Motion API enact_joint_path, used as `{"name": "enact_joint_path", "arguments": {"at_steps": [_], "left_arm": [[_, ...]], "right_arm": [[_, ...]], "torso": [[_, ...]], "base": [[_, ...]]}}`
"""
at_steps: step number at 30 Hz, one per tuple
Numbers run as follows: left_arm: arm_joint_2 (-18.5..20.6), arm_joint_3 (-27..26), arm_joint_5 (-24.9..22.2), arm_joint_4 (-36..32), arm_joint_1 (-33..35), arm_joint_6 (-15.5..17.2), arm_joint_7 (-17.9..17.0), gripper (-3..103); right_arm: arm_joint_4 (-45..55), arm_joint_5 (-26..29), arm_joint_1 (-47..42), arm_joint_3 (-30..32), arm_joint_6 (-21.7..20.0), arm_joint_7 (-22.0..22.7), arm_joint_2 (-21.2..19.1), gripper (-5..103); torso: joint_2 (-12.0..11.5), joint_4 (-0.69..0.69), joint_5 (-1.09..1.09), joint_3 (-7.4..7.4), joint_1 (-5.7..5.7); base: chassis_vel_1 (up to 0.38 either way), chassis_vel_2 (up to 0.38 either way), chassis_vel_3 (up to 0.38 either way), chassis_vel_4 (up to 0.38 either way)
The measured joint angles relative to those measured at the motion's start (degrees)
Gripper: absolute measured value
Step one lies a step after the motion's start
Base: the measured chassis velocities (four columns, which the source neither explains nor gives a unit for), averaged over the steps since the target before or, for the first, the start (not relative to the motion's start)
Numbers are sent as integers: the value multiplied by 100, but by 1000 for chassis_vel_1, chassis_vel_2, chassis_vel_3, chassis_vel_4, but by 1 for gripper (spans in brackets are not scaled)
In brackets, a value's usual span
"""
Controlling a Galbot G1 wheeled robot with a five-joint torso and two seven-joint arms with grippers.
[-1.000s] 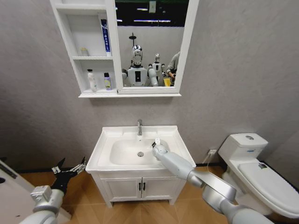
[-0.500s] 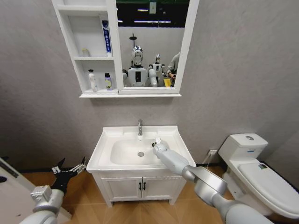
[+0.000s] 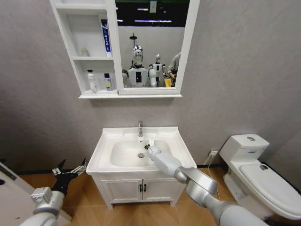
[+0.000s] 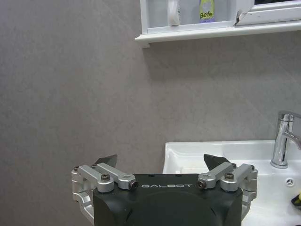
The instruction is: Move facial cleanser and shampoo from washbasin to cabinet, then wipe washbasin with towel.
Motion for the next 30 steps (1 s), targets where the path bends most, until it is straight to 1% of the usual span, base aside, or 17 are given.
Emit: {"name": "enact_joint_path", "arguments": {"at_steps": [3, 5, 10, 13, 14, 15, 16, 18, 19, 20, 21, 22, 24, 25, 27, 28, 30], "left_arm": [[0, 0, 0, 0, 0, 0, 0, 100], [0, 0, 0, 0, 0, 0, 0, 100], [0, 0, 0, 0, 0, 0, 0, 100], [0, 0, 0, 0, -1, 0, 0, 100], [0, 0, 0, 0, -1, 0, 0, 100], [0, 0, 0, 0, 0, 0, 0, 100], [0, 0, 0, 0, 0, 0, 0, 100], [0, 0, 0, 0, 0, 0, 0, 100], [0, 0, 0, 0, 0, 0, 0, 100], [0, 0, 0, 0, 0, 0, -1, 100], [0, 0, 0, 0, 0, 0, -1, 100], [0, 0, 0, 0, 0, 0, -1, 100], [0, 0, 0, 0, 0, 0, 0, 100], [0, 0, 0, 0, 0, 0, 0, 100], [0, 0, 0, 0, 0, 0, -1, 100], [0, 0, 0, 0, 0, 0, -1, 100], [0, -1, 0, 0, 0, 0, -1, 100]], "right_arm": [[68, 110, 0, -57, 1, -70, 74, 5], [265, 330, -28, -123, 0, -121, 125, 5], [851, 661, -165, -209, -69, 8, 4, 5], [1733, 930, -332, -285, -133, 288, -330, 5], [1733, 930, -332, -285, -133, 288, -330, 5], [2117, 964, -403, -306, -138, 422, -492, 5], [2117, 964, -403, -306, -138, 422, -492, 5], [2795, 616, -562, -289, -86, 642, -852, 5], [2795, 616, -562, -289, -86, 642, -852, 5], [3081, 358, -640, -261, -70, 771, -1049, 5], [3341, 255, -695, -240, -89, 907, -1231, 5], [3341, 255, -695, -240, -89, 907, -1231, 5], [3786, 344, -782, -133, -182, 1167, -1605, 5], [3786, 344, -782, -133, -182, 1167, -1605, 5], [4079, 460, -867, 57, -206, 1271, -2015, 5], [4079, 460, -867, 57, -206, 1271, -2015, 5], [4241, 514, -964, 265, -154, 1290, -2394, 5]], "torso": [[0, -1, 0, 0, 0], [0, 1, 0, 0, 0], [0, 1, 0, -1, -1], [0, 0, 1, -1, -1], [0, 0, 1, -1, -1], [1, -1, 0, -1, -2], [1, -1, 0, -1, -2], [1, 0, 1, -1, -2], [1, 0, 1, -1, -2], [1, -2, 1, -1, -2], [1, -2, 2, -1, -2], [1, -2, 2, -1, -2], [1, -2, 2, -1, -2], [1, -2, 2, -1, -2], [1, 0, 2, -1, -2], [1, 0, 2, -1, -2], [1, -1, 2, -1, -2]], "base": [[0, 0, 0, 0], [0, 0, 0, 0], [0, 0, 0, 0], [0, 0, 0, 0], [0, 0, 0, 0], [0, 0, 0, 0], [0, 0, 0, 0], [0, 0, 0, 0], [0, 0, 0, 0], [0, 0, 0, 0], [0, 0, 0, 0], [0, 0, 0, 0], [0, 0, 0, 0], [0, 0, 0, 0], [0, 0, 0, 0], [0, 0, 0, 0], [0, 0, 0, 0]]}}
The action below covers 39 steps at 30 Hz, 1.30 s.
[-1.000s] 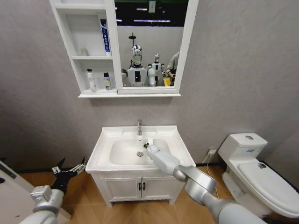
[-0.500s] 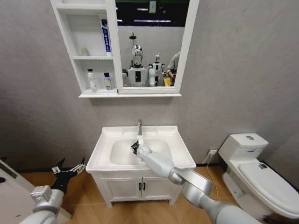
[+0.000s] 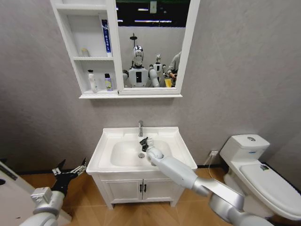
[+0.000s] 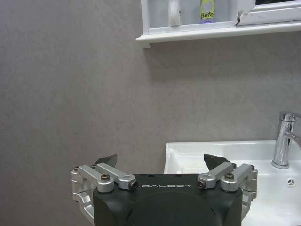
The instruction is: Move facial cleanser and shampoo from washbasin to cabinet, then wipe washbasin with towel.
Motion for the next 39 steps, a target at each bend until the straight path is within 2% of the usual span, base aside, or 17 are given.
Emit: {"name": "enact_joint_path", "arguments": {"at_steps": [1, 2, 4, 9, 13, 23, 27, 30, 31, 33, 39], "left_arm": [[0, 0, 0, 0, 0, 0, 0, 100], [0, 0, 0, 0, 0, 0, 0, 100], [0, 0, 0, 0, 0, 0, 0, 100], [0, 0, 0, 0, 0, 0, 0, 100], [0, 0, 0, 0, 0, 0, 0, 100], [0, 0, 0, 0, 0, 0, 0, 100], [0, 0, 0, 0, 0, 0, 0, 100], [0, 0, 0, 0, 0, 0, 0, 100], [0, 0, 0, 0, 0, 0, 0, 100], [0, 0, 0, 0, 0, 0, 1, 100], [0, 0, 0, 0, 0, -1, 1, 100]], "right_arm": [[92, 10, -70, 116, 42, 10, -197, 5], [92, 10, -70, 116, 42, 10, -197, 5], [253, 2, -203, 349, 108, -16, -630, 5], [314, -30, -346, 684, 138, -165, -960, 5], [135, -83, -444, 992, 234, -592, -1107, 5], [-1242, -577, -262, 1123, 778, -1355, -738, 5], [-1901, -706, 49, 1100, 1032, -1741, -349, 5], [-2143, -758, 223, 1053, 1129, -1869, -124, 5], [-2143, -758, 223, 1053, 1129, -1869, -124, 5], [-2382, -875, 373, 1027, 1163, -1833, 148, 5], [-2466, -1053, 355, 1064, 1048, -1504, 298, 5]], "torso": [[0, -1, 1, 0, 0], [0, -1, 1, 0, 0], [0, -1, 1, 0, 0], [0, -1, 1, 0, 0], [0, 0, 0, 0, 0], [0, -1, -2, 1, 0], [0, 1, -2, 1, 0], [0, 1, -2, 1, 1], [0, 1, -2, 1, 1], [0, 3, -3, 1, 0], [0, 2, -2, 1, 1]], "base": [[0, 0, 0, 0], [0, 0, 0, 0], [0, 0, 0, 0], [0, 0, 0, 0], [0, 0, 0, 0], [0, 0, 0, 0], [0, 0, 0, 0], [0, 0, 0, 0], [0, 0, 0, 0], [0, 0, 0, 0], [0, 0, 0, 0]]}}
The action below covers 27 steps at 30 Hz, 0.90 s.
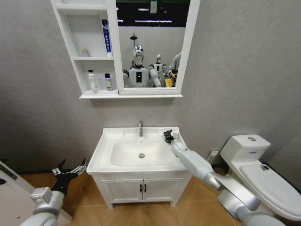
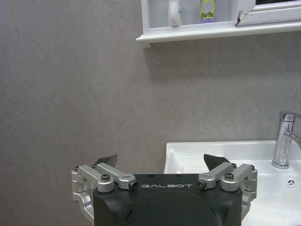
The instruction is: Move facial cleanser and shampoo from washbasin to cabinet, then wipe washbasin with towel.
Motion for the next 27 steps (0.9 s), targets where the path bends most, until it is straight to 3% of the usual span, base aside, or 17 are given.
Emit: {"name": "enact_joint_path", "arguments": {"at_steps": [19, 21, 24, 27], "left_arm": [[0, 0, 0, 0, 0, 0, 0, 100], [0, 0, 0, 0, 0, 0, 0, 100], [0, 0, 0, 0, 0, 0, 0, 100], [0, 0, 0, 0, 0, 0, 0, 100]], "right_arm": [[136, 43, -110, 96, -278, 102, -211, 3], [186, 83, -118, 93, -273, 43, -313, 13], [227, 91, -137, 93, -273, 23, -361, 18], [473, 119, -245, 92, -302, -136, -698, 34]], "torso": [[0, 0, 1, 0, 0], [0, 0, 1, 0, 0], [0, 0, 1, 0, 0], [0, -3, 1, 0, 0]], "base": [[0, 0, 0, 0], [0, 0, 0, 0], [0, 0, 0, 0], [0, 0, 0, 0]]}}
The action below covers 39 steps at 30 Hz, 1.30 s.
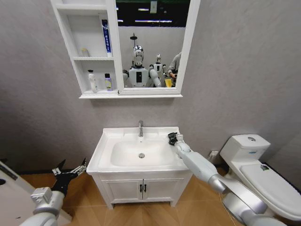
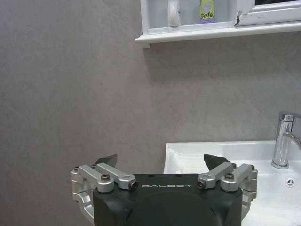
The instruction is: Move facial cleanser and shampoo from washbasin to cabinet, then wipe washbasin with towel.
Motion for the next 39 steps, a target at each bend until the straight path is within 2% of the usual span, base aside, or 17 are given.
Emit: {"name": "enact_joint_path", "arguments": {"at_steps": [3, 6, 9, 13, 14, 16, 17, 18, 21, 26, 29, 31, 32, 35, 36, 38, 39], "left_arm": [[0, 0, 0, 0, 0, 0, 0, 100], [0, 0, 0, 0, 0, 0, 0, 100], [0, 0, 0, 0, 0, 0, 0, 100], [0, 0, 0, 0, 0, 0, 0, 100], [0, 0, 0, 0, 0, 0, 0, 100], [0, 0, 0, 0, 0, 0, 0, 100], [0, 0, 0, 0, 0, 0, 0, 100], [0, 0, 0, 0, 0, 0, 0, 100], [0, 0, 0, 0, 0, 0, 0, 100], [0, 0, 0, 0, 0, 0, 0, 100], [0, 0, 0, 0, 0, 0, 1, 100], [0, 0, 0, 0, 0, 0, 1, 100], [0, 0, 0, 0, 0, 0, 1, 100], [0, 0, 0, 0, 0, 0, 0, 100], [0, 0, 0, 0, 0, 0, 0, 100], [0, 0, 0, 0, 0, 0, -1, 100], [0, 0, 0, 0, 0, 0, -1, 100]], "right_arm": [[95, 25, -36, -3, -14, -34, -97, 39], [340, 74, -169, -1, -24, -69, -268, 56], [387, 70, -206, 9, 16, -91, -297, 61], [371, -92, -253, 52, 345, -165, -261, 83], [371, -92, -253, 52, 345, -165, -261, 83], [231, -391, -261, 76, 719, -236, -147, 93], [231, -391, -261, 76, 719, -236, -147, 93], [213, -442, -268, 81, 817, -264, -121, 97], [216, -482, -295, 92, 958, -329, -114, 100], [383, -854, -392, 154, 1356, -456, -268, 100], [890, -905, -556, 273, 1374, -409, -512, 100], [1775, -919, -876, 522, 1350, -320, -834, 100], [1775, -919, -876, 522, 1350, -320, -834, 100], [2987, -1049, -1711, 1162, 1300, -221, -1356, 100], [2987, -1049, -1711, 1162, 1300, -221, -1356, 100], [3762, -1165, -2595, 1689, 1332, -203, -1740, 100], [3762, -1165, -2595, 1689, 1332, -203, -1740, 100]], "torso": [[0, 1, 0, 0, 0], [0, 1, 0, 0, 0], [0, 1, 0, 0, 0], [0, 1, 0, 0, 0], [0, 1, 0, 0, 0], [0, 2, 0, 0, 0], [0, 2, 0, 0, 0], [0, 3, 0, 0, 0], [0, 2, -1, 0, 0], [0, 4, 0, 0, 0], [0, 2, 0, 0, 0], [0, 3, 1, 0, 0], [0, 3, 1, 0, 0], [0, 4, 0, -1, 0], [0, 4, 0, -1, 0], [0, 0, 2, -1, 0], [0, 0, 2, -1, 0]], "base": [[0, 0, 0, 0], [0, 0, 0, 0], [0, 0, 0, 0], [0, 0, 0, 0], [0, 0, 0, 0], [0, 0, 0, 0], [0, 0, 0, 0], [0, 0, 0, 0], [0, 0, 0, 0], [0, 0, 0, 0], [0, 0, 0, 0], [0, 0, 0, 0], [0, 0, 0, 0], [0, 0, 0, 0], [0, 0, 0, 0], [0, 0, 0, 0], [0, 0, 0, 0]]}}
